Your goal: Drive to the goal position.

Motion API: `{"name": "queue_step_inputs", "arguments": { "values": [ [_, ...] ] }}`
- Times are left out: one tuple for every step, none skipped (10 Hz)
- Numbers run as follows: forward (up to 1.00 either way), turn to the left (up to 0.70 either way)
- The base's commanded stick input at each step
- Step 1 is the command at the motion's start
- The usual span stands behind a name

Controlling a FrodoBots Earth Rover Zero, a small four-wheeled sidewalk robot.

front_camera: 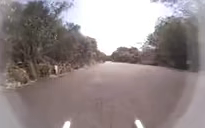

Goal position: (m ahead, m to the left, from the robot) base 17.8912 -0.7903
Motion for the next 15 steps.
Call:
{"name": "queue_step_inputs", "arguments": {
  "values": [
    [0.85, 0.0],
    [0.85, 0.0],
    [0.85, 0.0],
    [0.85, 0.0],
    [0.85, 0.0],
    [0.85, 0.0],
    [0.85, 0.0],
    [0.85, 0.0],
    [0.85, 0.0],
    [0.85, 0.0],
    [0.85, 0.0],
    [0.85, 0.0],
    [0.85, 0.0],
    [0.85, 0.0],
    [0.85, 0.0]
  ]
}}
